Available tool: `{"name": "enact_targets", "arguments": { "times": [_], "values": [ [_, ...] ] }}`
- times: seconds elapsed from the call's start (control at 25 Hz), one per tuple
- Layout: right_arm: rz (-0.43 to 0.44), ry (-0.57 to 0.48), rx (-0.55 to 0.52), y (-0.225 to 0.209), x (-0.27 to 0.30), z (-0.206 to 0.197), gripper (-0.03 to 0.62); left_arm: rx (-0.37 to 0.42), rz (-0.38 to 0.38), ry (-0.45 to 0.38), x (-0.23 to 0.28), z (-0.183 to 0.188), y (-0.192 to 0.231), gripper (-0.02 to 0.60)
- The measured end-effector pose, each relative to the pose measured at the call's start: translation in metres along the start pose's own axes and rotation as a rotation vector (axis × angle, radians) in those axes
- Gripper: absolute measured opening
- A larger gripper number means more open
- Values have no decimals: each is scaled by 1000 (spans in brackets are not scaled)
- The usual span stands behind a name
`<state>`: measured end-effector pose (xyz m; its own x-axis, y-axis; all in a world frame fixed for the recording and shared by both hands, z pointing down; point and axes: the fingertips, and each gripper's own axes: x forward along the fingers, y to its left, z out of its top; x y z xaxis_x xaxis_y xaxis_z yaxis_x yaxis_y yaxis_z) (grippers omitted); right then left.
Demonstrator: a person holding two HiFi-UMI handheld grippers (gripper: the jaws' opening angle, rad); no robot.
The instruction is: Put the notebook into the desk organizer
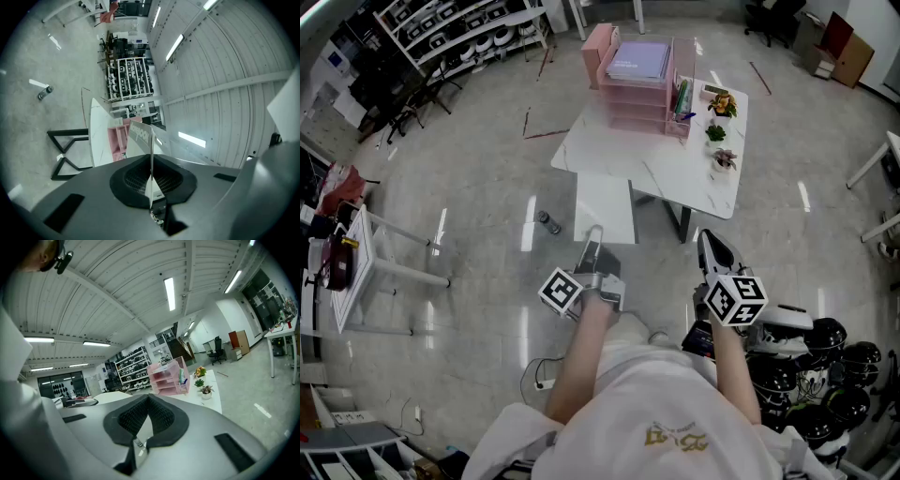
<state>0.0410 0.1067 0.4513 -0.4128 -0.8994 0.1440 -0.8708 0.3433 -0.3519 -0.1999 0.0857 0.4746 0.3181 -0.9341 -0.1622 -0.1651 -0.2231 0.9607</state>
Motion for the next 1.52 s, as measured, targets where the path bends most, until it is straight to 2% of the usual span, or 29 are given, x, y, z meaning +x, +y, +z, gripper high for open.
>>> {"name": "enact_targets", "arguments": {
  "times": [0.32, 0.52, 0.8, 1.08, 1.16, 1.28, 1.52],
  "values": [
    [8, -11, -12, 8, -13, 6, 11, -23, -22, 3, -7, -7, -19, 28],
    [41, -22, 31, 6, -16, 7, 11, -25, -11, -5, -6, -11, -16, 28],
    [-2, -37, 27, -19, -16, 17, 11, -20, -13, -2, 22, -13, -16, 28],
    [-54, -35, 50, -67, 13, 22, 11, -19, -7, 8, 80, -14, 6, 28],
    [-61, -30, 49, -82, 30, 26, 11, -42, -6, -5, 104, -12, 17, 28],
    [-66, -5, 38, -108, 63, 31, 11, -64, 31, -48, 143, -5, 45, 28],
    [-39, 29, 16, -141, 144, 57, 11, -76, -3, -92, 230, 14, 52, 28]
  ]
}}
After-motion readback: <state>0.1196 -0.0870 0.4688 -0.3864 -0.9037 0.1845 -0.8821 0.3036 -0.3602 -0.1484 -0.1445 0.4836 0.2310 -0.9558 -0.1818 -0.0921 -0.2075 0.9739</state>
